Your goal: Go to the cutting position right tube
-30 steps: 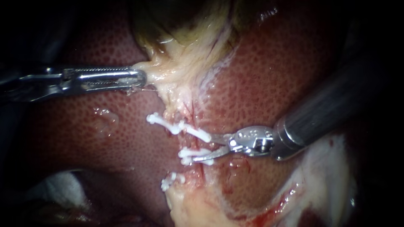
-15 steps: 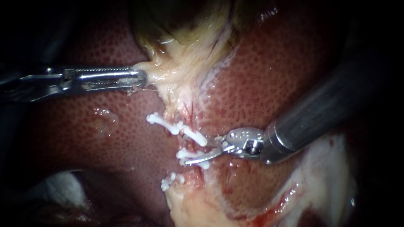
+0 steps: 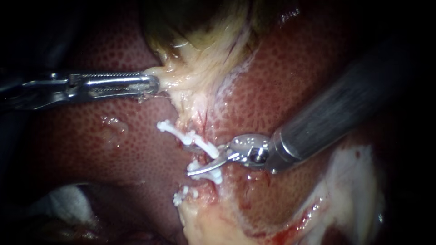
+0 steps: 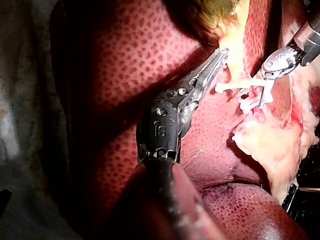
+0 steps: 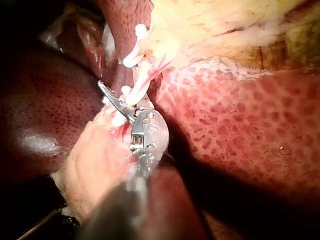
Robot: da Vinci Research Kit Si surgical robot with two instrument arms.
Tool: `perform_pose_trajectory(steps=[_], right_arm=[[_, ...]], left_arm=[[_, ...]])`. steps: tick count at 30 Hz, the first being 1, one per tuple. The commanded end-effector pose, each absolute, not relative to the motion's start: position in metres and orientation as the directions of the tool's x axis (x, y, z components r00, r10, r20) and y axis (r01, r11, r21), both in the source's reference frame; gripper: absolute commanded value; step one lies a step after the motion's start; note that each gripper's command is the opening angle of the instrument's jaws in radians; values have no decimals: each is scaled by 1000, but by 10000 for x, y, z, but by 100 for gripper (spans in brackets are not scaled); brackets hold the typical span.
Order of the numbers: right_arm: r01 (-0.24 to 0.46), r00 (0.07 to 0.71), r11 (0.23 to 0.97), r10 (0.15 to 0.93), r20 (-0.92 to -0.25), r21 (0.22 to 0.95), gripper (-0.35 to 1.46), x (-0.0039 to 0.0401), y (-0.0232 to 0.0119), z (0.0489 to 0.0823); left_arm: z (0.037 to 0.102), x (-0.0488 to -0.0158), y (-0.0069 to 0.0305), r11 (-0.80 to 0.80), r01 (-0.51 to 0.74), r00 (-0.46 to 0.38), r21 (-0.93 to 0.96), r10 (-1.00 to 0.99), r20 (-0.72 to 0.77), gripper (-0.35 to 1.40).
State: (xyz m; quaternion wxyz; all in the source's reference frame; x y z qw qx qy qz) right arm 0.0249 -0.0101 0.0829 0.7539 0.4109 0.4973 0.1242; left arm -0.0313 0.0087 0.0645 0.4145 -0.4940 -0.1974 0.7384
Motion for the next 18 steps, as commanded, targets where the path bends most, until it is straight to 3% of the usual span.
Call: perform_pose_trajectory(steps=[1, 16, 17, 18], right_arm=[[222, 473, 628, 600, -646, 746, 131, 252, -102, 830], [224, 464, 628, 604, -648, 745, 131, 261, -107, 839], [224, 464, 628, 604, -648, 745, 120, 261, -107, 839], [224, 464, 628, 604, -648, 745, 120, 261, -107, 839]], left_arm=[[645, -313, 87, -578, -417, -168, -701, 807, -566, -35], [645, -313, 87, -578, -417, -168, -701, 807, -566, -35], [645, -313, 87, -578, -417, -168, -701, 807, -566, -35], [645, -313, 87, -578, -417, -168, -701, 807, -566, -35]])
